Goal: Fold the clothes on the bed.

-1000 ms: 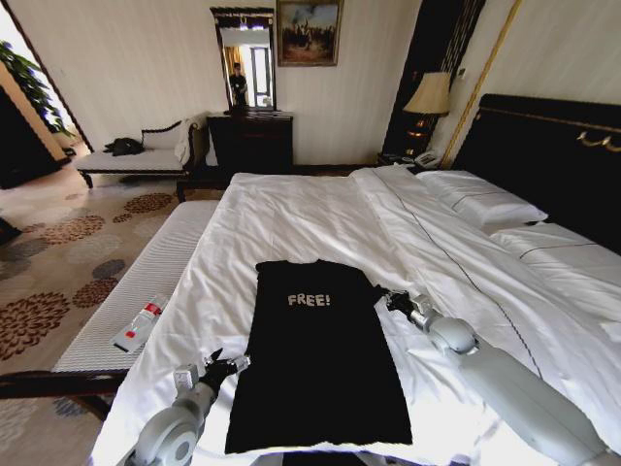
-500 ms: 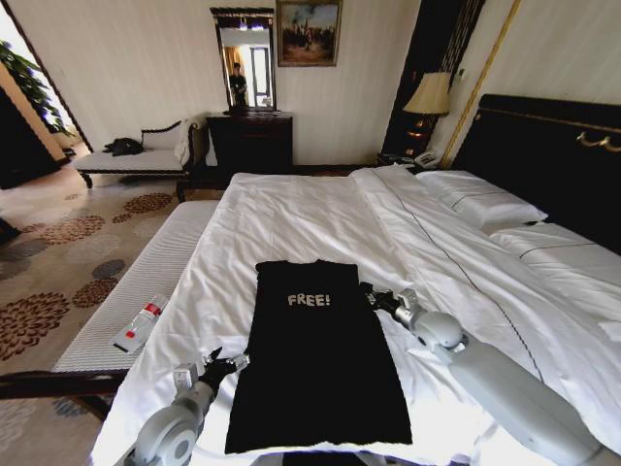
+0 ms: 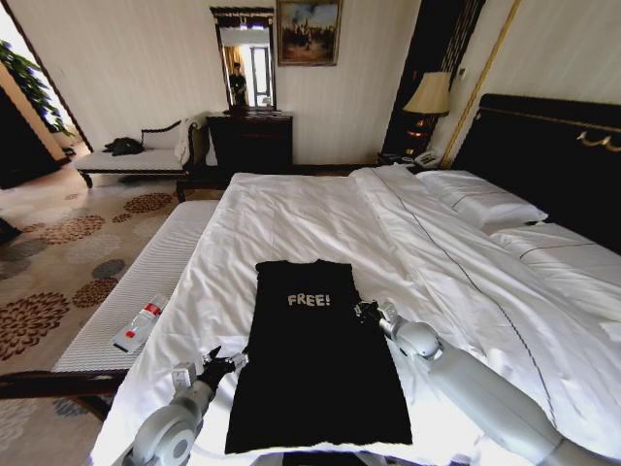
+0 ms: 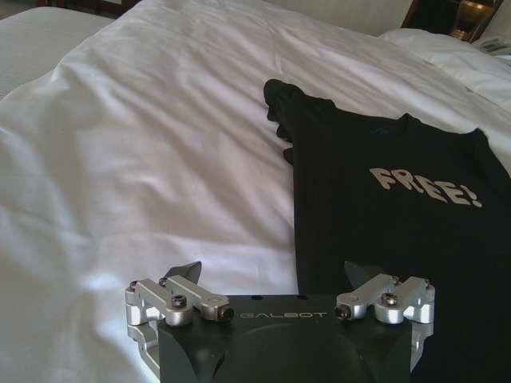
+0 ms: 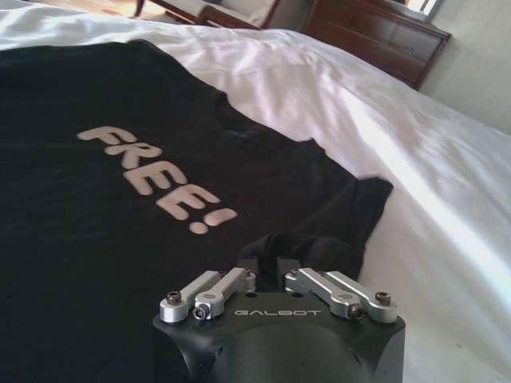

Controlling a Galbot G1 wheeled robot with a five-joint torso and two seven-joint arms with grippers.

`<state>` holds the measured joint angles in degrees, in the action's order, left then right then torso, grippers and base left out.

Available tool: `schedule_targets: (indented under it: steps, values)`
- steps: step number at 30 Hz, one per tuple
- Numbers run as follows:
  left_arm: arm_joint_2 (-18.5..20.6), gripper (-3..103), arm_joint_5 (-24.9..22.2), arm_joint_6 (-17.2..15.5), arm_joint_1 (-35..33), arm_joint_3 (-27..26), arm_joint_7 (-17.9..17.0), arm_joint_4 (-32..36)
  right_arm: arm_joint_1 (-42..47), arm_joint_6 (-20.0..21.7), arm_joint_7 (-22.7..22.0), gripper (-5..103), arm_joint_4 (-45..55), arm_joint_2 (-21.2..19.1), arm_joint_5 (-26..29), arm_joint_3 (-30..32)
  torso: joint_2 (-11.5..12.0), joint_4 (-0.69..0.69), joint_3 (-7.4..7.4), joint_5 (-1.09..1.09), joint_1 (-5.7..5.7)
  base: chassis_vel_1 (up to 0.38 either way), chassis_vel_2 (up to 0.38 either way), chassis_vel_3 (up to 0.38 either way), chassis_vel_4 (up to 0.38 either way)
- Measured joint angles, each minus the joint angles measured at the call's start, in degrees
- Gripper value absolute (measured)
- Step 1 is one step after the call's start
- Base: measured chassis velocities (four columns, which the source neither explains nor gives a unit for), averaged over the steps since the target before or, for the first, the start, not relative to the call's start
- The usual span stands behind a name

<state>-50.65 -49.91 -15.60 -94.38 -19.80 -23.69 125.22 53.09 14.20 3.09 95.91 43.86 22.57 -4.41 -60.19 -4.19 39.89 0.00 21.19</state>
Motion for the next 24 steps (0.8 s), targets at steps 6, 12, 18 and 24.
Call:
schedule_targets:
  steps: [6, 12, 18, 24]
  values:
    - [-0.5, 100, 0.3, 0.0, -0.3, 0.0, 0.0, -0.1, 1.9, -3.8, 0.5, 41, 2.8, -0.1, -0.9, 0.3, 0.0, 0.00, 0.00, 0.01, 0.01, 0.000, 0.000, 0.000, 0.000]
    - [-0.5, 100, 0.4, 0.0, -0.2, 0.0, -0.1, 0.0, 4.5, -6.3, 2.0, 57, 7.7, -0.5, 1.7, 4.9, 0.0, -0.01, 0.00, 0.00, 0.00, 0.000, 0.000, 0.000, 0.000]
    - [-0.9, 100, 0.7, 0.0, -0.6, 0.0, -0.1, 0.2, 2.7, -8.0, -3.1, 85, 2.6, 2.0, 8.9, 12.2, 0.0, 0.01, 0.00, -0.01, 0.00, 0.000, 0.000, 0.000, 0.000]
    - [-0.8, 100, 0.9, 0.0, -1.0, -0.1, -0.1, 0.7, -0.3, -12.1, -3.3, 98, -9.8, 3.2, 4.7, 11.8, 0.0, -0.01, 0.00, 0.02, 0.01, 0.000, 0.000, 0.000, 0.000]
